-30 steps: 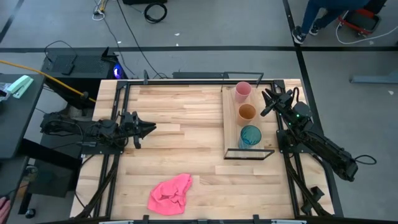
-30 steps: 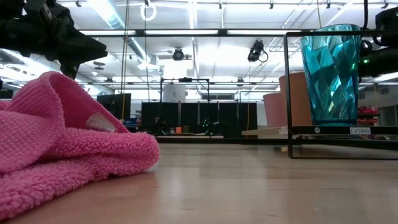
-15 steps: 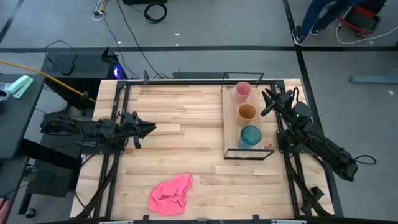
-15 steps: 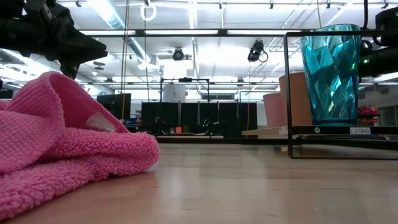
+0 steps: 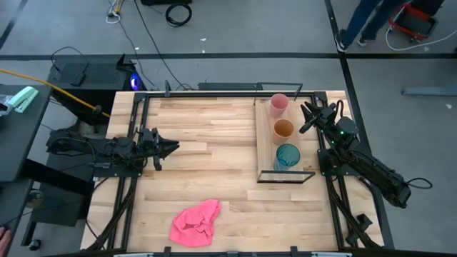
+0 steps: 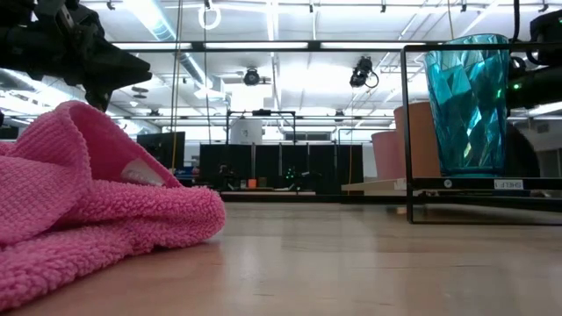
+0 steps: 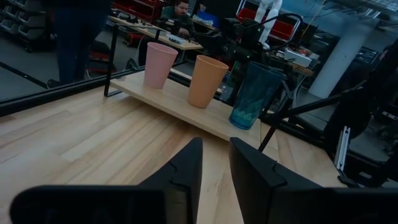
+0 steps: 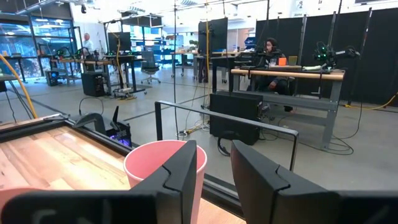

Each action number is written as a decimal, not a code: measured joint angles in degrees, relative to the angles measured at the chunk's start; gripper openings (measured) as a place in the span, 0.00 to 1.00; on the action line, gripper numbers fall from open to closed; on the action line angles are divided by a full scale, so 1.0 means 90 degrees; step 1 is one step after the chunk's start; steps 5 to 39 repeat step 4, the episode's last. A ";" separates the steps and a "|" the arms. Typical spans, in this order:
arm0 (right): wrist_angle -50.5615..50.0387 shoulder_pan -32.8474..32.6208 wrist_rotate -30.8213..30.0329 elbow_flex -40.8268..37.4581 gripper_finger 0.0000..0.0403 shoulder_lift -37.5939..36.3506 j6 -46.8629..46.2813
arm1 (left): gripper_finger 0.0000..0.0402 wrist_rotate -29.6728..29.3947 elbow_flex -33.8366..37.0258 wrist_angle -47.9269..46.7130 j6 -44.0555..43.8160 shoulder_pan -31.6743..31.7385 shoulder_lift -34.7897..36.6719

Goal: Stack small to large cups/mugs on shelf
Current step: Return to Home Position

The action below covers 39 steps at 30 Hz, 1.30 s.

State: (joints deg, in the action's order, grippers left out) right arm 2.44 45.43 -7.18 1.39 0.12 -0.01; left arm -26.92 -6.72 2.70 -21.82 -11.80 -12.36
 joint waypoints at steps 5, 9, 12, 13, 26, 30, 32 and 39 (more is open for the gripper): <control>0.0000 0.0000 0.0000 0.0000 0.27 0.0001 0.0000 | 0.21 0.0000 0.0000 0.0000 0.0000 0.0001 0.0000; 0.0000 0.0000 0.0000 0.0000 0.27 0.0001 0.0000 | 0.21 0.0000 0.0000 0.0000 0.0000 0.0001 0.0000; 0.0000 0.0000 0.0000 0.0000 0.27 0.0001 0.0000 | 0.21 0.0000 0.0000 0.0000 0.0000 0.0001 0.0000; 0.0000 0.0000 0.0000 0.0000 0.27 0.0001 0.0000 | 0.21 0.0000 0.0000 0.0000 0.0000 0.0001 0.0000; 0.0000 0.0000 0.0000 0.0000 0.27 0.0001 0.0000 | 0.21 0.0000 0.0000 0.0000 0.0000 0.0001 0.0000; 0.0000 0.0000 0.0000 0.0000 0.27 0.0001 0.0000 | 0.21 0.0000 0.0000 0.0000 0.0000 0.0001 0.0000; 0.0000 0.0000 0.0000 0.0000 0.27 0.0001 0.0000 | 0.21 0.0000 0.0000 0.0000 0.0000 0.0001 0.0000; 0.0000 0.0000 0.0000 0.0000 0.27 0.0001 0.0000 | 0.21 0.0000 0.0000 0.0000 0.0000 0.0001 0.0000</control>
